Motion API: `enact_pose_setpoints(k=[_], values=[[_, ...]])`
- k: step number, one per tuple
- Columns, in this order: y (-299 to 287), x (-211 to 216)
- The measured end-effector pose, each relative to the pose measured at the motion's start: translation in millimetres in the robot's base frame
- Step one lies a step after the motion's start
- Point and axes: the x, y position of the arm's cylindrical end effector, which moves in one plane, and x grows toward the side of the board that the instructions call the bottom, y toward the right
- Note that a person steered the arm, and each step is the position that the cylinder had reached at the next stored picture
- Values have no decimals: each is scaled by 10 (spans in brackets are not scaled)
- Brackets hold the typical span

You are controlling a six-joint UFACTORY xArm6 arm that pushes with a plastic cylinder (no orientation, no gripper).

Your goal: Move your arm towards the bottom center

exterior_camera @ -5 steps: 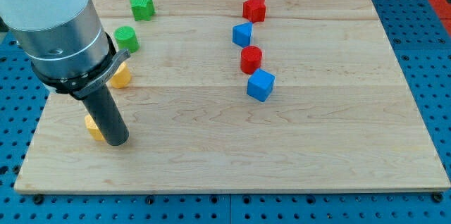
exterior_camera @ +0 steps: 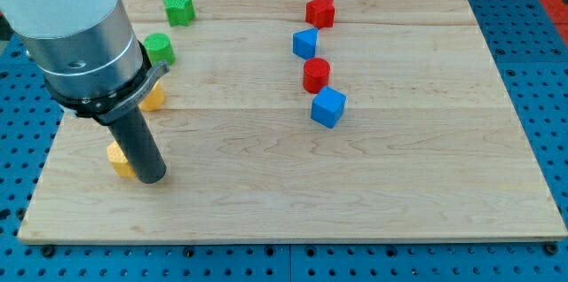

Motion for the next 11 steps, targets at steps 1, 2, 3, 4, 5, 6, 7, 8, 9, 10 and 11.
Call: enact_pose_setpoints(k=[1, 2, 3, 4, 5, 6, 7, 8, 9, 10, 11], values=[[15, 0], [21, 0], [40, 0], [72, 0], [126, 0], [172, 0], [217, 0], [313, 0], [387, 0], [499, 0], [581, 0]])
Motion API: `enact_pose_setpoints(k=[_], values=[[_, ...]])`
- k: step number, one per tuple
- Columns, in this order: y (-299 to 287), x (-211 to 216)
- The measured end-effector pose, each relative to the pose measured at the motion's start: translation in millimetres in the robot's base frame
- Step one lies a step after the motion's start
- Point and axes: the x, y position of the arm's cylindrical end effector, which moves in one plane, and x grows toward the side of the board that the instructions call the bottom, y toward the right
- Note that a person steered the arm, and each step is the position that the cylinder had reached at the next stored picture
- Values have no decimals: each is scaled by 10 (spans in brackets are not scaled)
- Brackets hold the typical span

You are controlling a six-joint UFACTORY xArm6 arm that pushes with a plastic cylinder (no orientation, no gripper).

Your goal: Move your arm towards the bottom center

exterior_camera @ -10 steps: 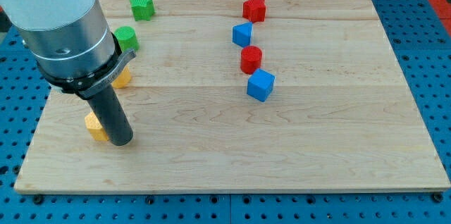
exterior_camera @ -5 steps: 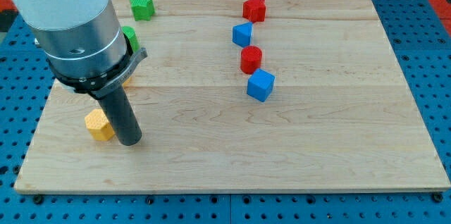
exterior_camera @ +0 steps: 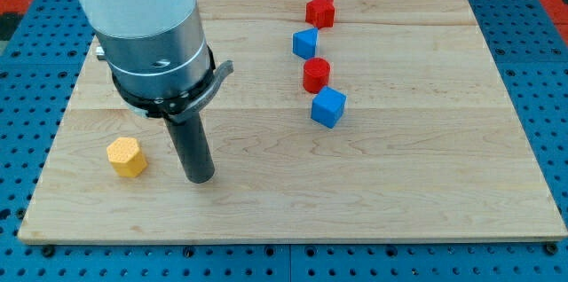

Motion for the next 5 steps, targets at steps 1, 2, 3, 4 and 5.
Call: enact_pose_setpoints(k=[1, 2, 3, 4, 5], values=[[106, 0], [223, 0], [338, 0], [366, 0], [366, 0]])
